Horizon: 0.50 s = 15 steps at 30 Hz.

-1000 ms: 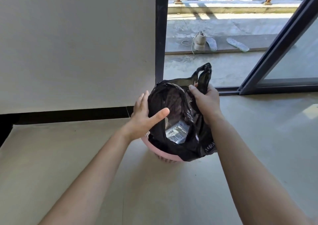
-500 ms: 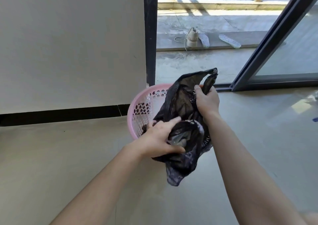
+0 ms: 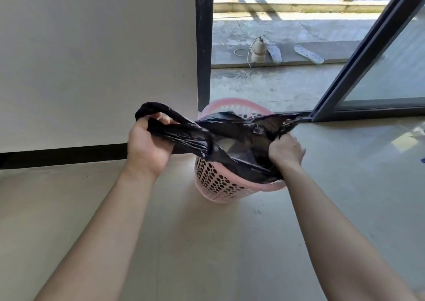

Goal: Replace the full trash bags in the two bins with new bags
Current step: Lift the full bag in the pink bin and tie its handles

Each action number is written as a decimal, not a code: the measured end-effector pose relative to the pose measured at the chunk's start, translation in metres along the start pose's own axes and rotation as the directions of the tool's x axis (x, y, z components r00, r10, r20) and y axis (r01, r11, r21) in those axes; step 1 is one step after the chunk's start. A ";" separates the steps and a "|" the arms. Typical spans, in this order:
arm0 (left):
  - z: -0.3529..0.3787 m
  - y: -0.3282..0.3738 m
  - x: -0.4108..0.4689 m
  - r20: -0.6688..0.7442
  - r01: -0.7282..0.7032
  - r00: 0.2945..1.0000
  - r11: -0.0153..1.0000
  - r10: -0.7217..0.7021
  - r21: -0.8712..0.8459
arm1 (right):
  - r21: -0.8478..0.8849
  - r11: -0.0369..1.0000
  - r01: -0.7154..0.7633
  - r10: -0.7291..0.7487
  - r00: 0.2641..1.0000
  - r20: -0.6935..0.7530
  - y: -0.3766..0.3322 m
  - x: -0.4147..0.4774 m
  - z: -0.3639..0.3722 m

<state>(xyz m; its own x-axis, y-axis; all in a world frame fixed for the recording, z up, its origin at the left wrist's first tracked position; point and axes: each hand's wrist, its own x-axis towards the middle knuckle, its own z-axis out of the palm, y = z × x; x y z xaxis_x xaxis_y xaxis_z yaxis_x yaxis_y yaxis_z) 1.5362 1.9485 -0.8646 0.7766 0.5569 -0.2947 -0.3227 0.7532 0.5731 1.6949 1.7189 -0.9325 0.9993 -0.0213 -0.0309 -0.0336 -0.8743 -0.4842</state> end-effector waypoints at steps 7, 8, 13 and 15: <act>-0.027 0.019 0.011 0.078 -0.053 0.997 0.780 0.006 0.623 | 0.572 0.758 -0.313 0.184 0.944 0.273 -0.022 0.012 -0.043; -0.025 0.018 0.008 0.080 -0.071 0.997 0.722 0.021 0.688 | 0.612 0.738 -0.285 0.130 0.950 0.285 -0.032 0.011 -0.047; 0.000 0.017 -0.001 0.171 -0.202 0.979 0.699 0.115 0.686 | 0.182 0.940 0.289 -0.279 0.957 -0.079 -0.075 -0.007 -0.075; 0.008 0.024 0.000 0.185 -0.257 0.966 0.747 0.181 0.613 | 0.115 0.934 0.339 -0.316 0.932 -0.175 -0.086 -0.015 -0.089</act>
<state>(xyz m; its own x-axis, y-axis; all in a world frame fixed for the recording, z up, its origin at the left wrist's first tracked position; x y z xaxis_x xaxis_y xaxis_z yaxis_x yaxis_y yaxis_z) 1.5330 1.9641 -0.8451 0.7916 0.6098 -0.0397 -0.1091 0.2049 0.9727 1.6838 1.7510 -0.8127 0.9452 0.1721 0.2773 0.3051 -0.7679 -0.5633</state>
